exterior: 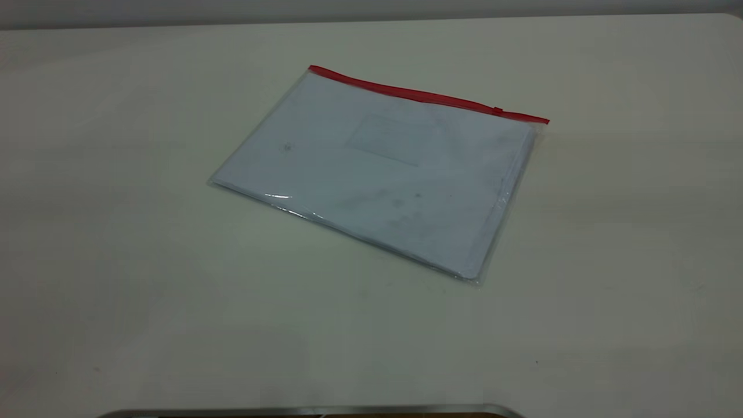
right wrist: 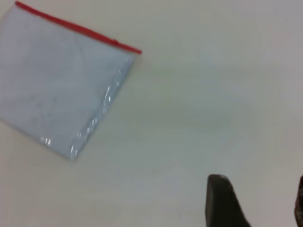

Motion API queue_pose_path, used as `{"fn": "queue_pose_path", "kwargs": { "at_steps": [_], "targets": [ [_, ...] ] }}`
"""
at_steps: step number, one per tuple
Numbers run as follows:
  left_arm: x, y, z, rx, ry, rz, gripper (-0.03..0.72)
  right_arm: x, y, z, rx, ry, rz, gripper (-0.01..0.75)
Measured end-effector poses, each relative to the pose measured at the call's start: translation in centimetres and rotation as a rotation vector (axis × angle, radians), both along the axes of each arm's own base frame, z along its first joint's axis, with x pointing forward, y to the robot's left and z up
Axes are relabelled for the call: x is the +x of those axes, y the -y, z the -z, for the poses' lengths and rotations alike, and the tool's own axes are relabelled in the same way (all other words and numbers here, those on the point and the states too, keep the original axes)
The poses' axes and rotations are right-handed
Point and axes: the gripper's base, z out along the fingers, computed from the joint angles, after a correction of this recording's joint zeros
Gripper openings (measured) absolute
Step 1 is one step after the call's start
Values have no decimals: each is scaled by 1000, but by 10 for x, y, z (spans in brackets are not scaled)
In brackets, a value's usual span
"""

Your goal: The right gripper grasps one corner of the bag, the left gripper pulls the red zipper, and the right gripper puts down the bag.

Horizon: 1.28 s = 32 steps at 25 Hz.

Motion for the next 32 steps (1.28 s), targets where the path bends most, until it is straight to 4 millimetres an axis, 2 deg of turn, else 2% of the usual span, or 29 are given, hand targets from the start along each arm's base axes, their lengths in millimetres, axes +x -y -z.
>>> {"fn": "queue_pose_path", "kwargs": {
  "at_steps": [2,6,10,13,17,24,28,32],
  "targets": [
    [31,0,-6,16,-33,35,376,27,1,3,-3,10,-2,466],
    [86,3,-13,4,-84,116,443,74,-2,21,37,-52,-15,557],
    [130,8,-6,-29,-131,193,483,118,-7,48,74,-187,-78,576],
    [151,11,4,-24,-150,255,484,149,-12,70,119,-270,-133,576],
    [165,14,15,-22,-159,320,485,188,-21,106,210,-364,-190,576],
    [177,15,25,-18,-162,348,488,259,-32,170,346,-426,-277,576],
    [179,15,28,-21,-170,345,488,286,-35,207,409,-459,-297,576],
    [182,14,28,-16,-155,332,488,308,-32,235,475,-465,-304,576]
  ]
}}
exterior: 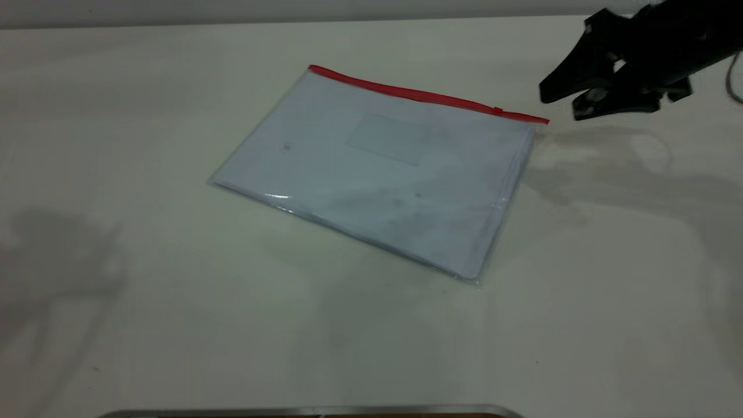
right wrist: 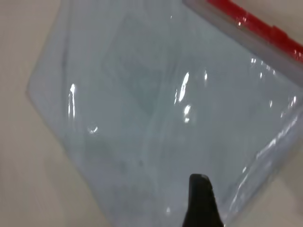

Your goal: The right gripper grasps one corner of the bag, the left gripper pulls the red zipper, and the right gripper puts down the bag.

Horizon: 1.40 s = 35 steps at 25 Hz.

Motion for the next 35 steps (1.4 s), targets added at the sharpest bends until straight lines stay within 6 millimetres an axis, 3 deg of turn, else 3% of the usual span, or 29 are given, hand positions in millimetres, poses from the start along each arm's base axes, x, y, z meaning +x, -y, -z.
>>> {"fn": "queue_pose_path", "kwargs": {
  "at_steps": [10,18,22,31,35],
  "targets": [
    [10,-1,12,-3,-34,-15,488,35,19,46,44,11,37,576],
    [13,-2,16,-2,-42,-20,488,46,14,74,122,-8,25,576],
    [13,-2,16,-2,-39,-23,488,45,10,78,174,-13,31,576],
    [14,-2,15,-9,-33,-36,490,45,-26,78,182,30,-34,573],
    [14,-2,15,-9,-33,-37,490,46,-28,78,181,40,-38,489]
  ]
}}
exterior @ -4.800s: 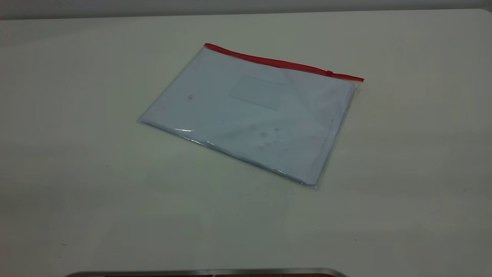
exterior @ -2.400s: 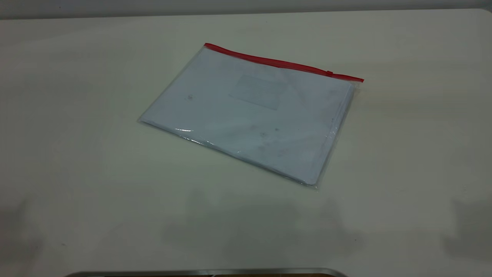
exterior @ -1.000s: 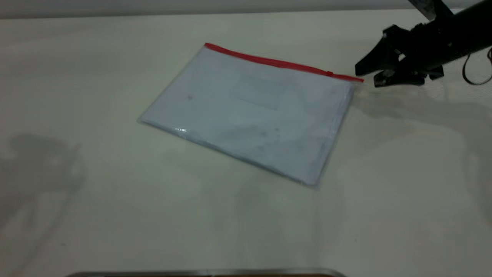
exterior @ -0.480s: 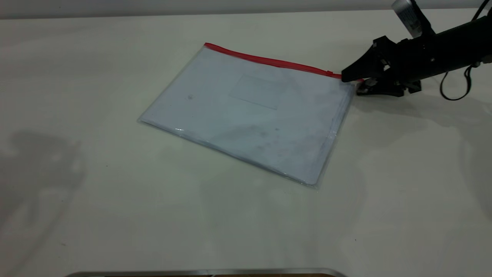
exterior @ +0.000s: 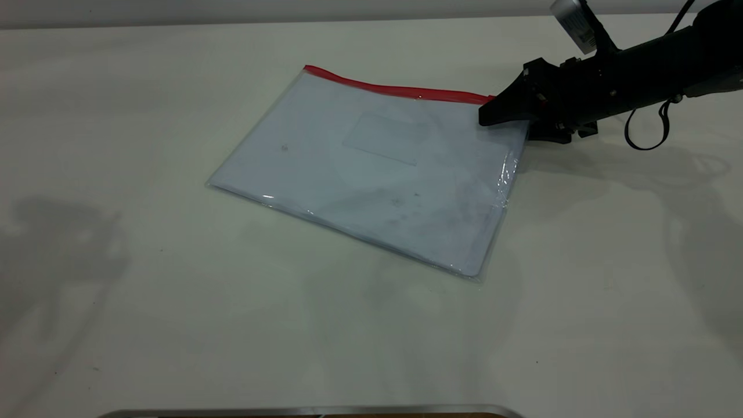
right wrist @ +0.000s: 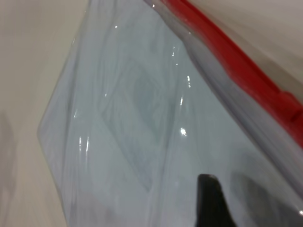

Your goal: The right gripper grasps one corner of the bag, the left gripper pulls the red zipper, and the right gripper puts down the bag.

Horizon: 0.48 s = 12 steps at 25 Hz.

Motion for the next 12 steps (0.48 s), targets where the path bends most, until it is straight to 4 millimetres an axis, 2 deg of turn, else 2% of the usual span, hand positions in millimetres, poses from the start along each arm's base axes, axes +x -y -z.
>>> {"fn": "queue_pose_path", "kwargs": {
  "at_steps": [2,4,6,7,12],
  "targets": [
    [0,0,0,0,1,0,490,0,0,0,0,1,1,400],
    [0,0,0,0,1,0,490,1,1,0,0,4,4,274],
    [0,0,0,0,1,0,490,1,0,-1,14,7,7,93],
    [0,0,0,0,1,0,491,1,-1,-3,32,12,4,51],
    [2,0,1,2,3,-4,491,-5,-16,-17,206,73,-110,34]
  ]
}}
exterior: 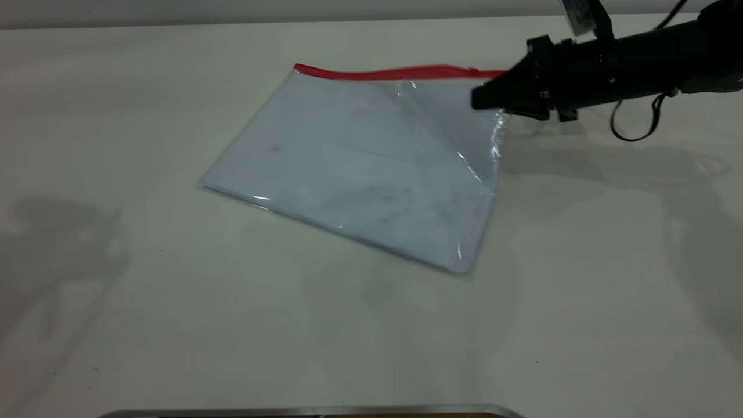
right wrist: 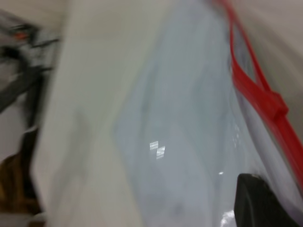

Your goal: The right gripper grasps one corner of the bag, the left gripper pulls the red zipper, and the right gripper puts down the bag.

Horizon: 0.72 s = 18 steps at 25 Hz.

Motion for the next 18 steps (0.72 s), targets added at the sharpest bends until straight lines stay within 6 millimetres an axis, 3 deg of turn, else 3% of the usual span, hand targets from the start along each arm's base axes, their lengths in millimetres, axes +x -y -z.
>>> {"fn": "queue_pose_path", "kwargs": {
  "at_steps": [5,10,18],
  "targets": [
    [11,0,8,-3,-36,3,491,-16,-26,-6,-30,-18,-212,34],
    [41,6,13,-6,-93,60,491,-28,-35,-13,-116,-35,-400,34],
    [93,58,44,69,-129,310,486,16,-44,-48,-159,96,-393,34]
  ]
}}
